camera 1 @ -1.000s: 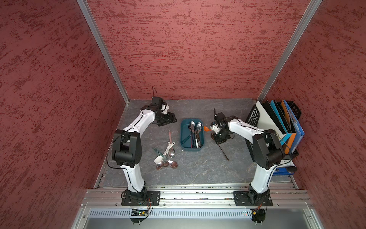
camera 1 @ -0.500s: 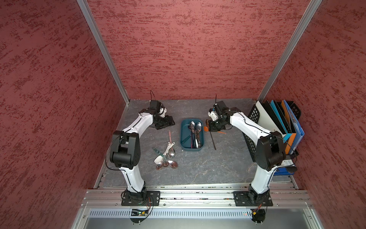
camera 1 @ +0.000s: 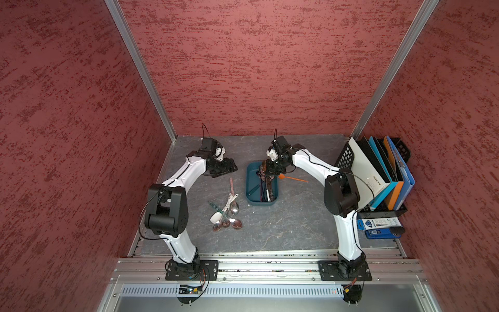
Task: Put the spoon into the storage box
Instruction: Place the spoon in the storage box.
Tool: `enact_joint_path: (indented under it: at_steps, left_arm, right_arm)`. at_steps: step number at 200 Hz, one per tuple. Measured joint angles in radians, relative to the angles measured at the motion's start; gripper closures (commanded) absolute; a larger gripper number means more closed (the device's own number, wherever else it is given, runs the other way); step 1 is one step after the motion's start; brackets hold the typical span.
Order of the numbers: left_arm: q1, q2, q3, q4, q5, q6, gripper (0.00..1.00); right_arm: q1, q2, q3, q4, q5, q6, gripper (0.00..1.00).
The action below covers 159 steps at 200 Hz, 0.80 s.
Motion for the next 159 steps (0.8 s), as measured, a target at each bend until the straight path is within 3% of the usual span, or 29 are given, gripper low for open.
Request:
enact_joint_path:
  at_steps: [103, 137, 159]
  left_arm:
    - [0.002, -0.002, 0.000, 0.000, -0.005, -0.004, 0.19]
    - [0.003, -0.002, 0.000, 0.000, -0.005, -0.007, 0.20]
    - [0.003, -0.002, 0.000, -0.001, -0.005, -0.007, 0.19]
  right_arm:
    - [0.025, 0.121, 0.071, 0.003, -0.011, 0.048, 1.00]
    - [0.043, 0.154, 0.113, -0.026, -0.002, 0.047, 0.94]
    - [0.050, 0.164, 0.127, -0.046, 0.008, 0.042, 0.85]
